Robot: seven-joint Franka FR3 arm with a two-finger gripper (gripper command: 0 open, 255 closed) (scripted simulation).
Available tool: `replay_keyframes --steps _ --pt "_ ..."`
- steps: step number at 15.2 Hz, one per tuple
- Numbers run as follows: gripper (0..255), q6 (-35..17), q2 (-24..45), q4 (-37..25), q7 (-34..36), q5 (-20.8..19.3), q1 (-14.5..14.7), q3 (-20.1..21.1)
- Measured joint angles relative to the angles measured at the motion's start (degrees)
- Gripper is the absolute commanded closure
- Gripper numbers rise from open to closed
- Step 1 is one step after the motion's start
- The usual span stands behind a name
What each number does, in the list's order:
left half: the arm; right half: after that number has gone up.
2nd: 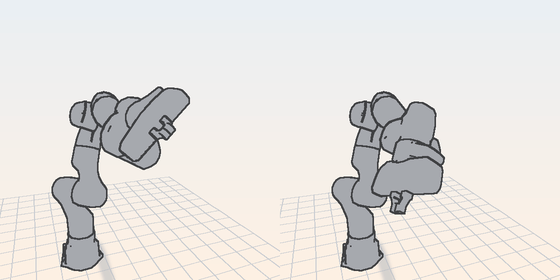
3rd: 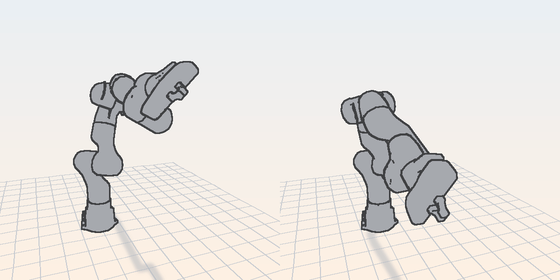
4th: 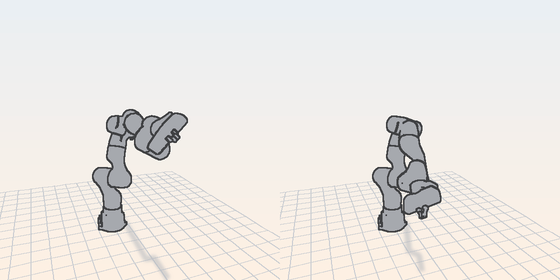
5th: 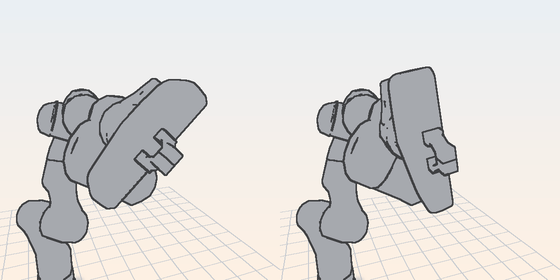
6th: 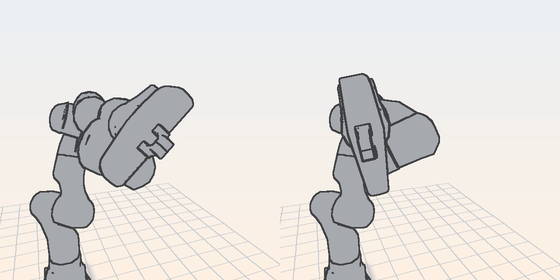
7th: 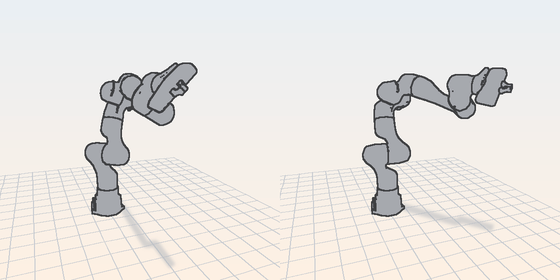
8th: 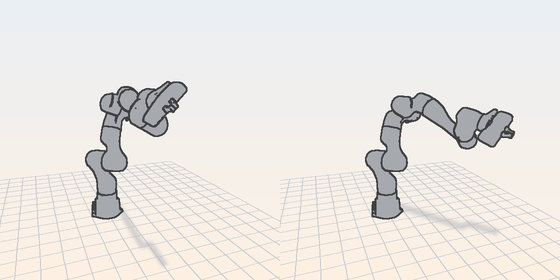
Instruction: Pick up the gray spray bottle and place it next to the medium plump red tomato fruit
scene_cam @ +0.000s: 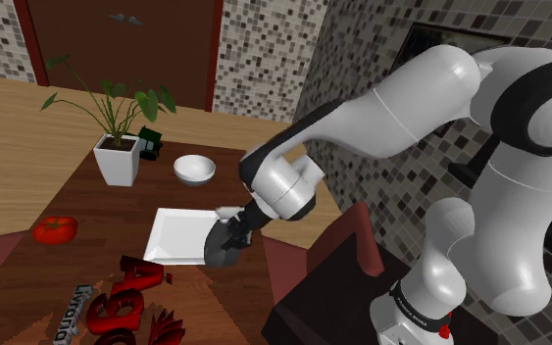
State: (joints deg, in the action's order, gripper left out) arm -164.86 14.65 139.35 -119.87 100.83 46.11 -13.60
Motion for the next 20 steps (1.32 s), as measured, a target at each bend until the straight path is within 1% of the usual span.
replay_keyframes --steps 6,10,13,18,20 --pt "255 -1.34 -5.30 2.63 9.71 -9.94 0.43 -0.15" --pt "255 -1.79 -8.95 4.54 16.79 -17.47 0.75 -0.67" --pt "255 -1.86 -11.42 5.62 22.66 -23.77 0.93 -1.17" --pt "255 -1.66 -16.31 7.76 34.12 -36.20 0.82 -1.75" --pt "255 -1.38 -17.97 8.42 38.04 -40.49 0.47 -1.70"
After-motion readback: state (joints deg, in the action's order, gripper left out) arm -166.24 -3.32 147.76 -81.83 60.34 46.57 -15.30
